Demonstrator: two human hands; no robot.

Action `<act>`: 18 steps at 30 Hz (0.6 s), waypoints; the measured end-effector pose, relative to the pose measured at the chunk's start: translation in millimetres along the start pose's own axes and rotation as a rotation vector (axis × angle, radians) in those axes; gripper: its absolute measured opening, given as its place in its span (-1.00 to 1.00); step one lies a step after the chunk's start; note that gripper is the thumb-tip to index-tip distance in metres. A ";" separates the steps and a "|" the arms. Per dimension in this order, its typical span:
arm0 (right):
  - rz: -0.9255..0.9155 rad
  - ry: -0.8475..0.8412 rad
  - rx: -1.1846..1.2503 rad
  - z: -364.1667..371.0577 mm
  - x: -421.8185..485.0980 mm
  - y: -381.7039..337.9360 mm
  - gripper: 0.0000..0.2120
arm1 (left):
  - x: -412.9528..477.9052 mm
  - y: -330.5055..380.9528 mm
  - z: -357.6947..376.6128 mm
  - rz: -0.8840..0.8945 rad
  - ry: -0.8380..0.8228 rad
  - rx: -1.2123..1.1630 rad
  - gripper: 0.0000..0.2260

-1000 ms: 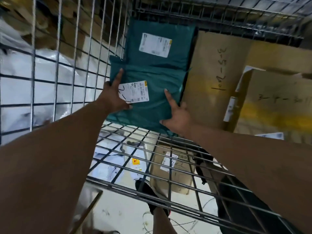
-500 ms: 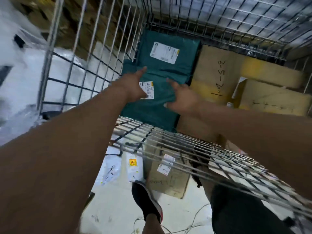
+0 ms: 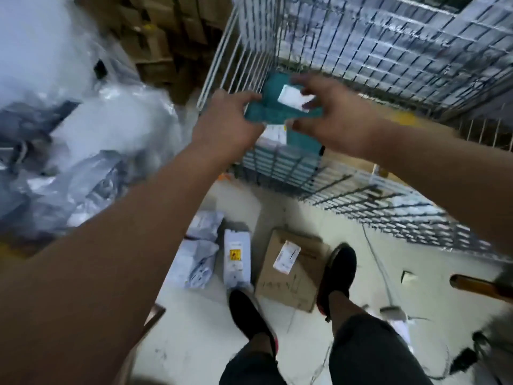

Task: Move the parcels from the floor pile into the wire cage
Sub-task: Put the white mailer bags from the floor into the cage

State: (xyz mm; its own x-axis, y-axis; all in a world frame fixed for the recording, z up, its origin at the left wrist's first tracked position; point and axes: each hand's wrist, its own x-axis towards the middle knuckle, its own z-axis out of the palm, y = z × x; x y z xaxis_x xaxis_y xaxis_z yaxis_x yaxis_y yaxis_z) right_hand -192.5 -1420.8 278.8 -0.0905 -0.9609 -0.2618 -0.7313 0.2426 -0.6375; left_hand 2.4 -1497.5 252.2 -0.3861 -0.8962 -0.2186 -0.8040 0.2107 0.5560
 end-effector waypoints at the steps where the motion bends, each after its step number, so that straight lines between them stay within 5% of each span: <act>1: -0.026 0.057 0.074 7.3 -12.2 -13.1 -0.40 | -16.6 -13.8 -7.2 -0.012 0.027 -0.024 -0.52; 5: -0.129 0.149 0.184 59.6 -51.1 -50.5 -0.51 | -86.3 -81.5 -9.5 -0.100 0.077 -0.083 -0.48; 18: -0.094 -0.526 -0.213 310.8 -89.0 -25.3 -0.26 | -287.4 -275.6 107.5 -0.738 0.119 -0.114 -0.34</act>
State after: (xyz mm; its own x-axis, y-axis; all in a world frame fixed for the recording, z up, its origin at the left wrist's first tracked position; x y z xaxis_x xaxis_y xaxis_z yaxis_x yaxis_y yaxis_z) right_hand 44.2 -1299.9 93.0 0.2907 -0.7677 -0.5711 -0.8447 0.0744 -0.5300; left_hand 286.3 -1256.0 75.5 0.2905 -0.8266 -0.4820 -0.7808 -0.4960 0.3800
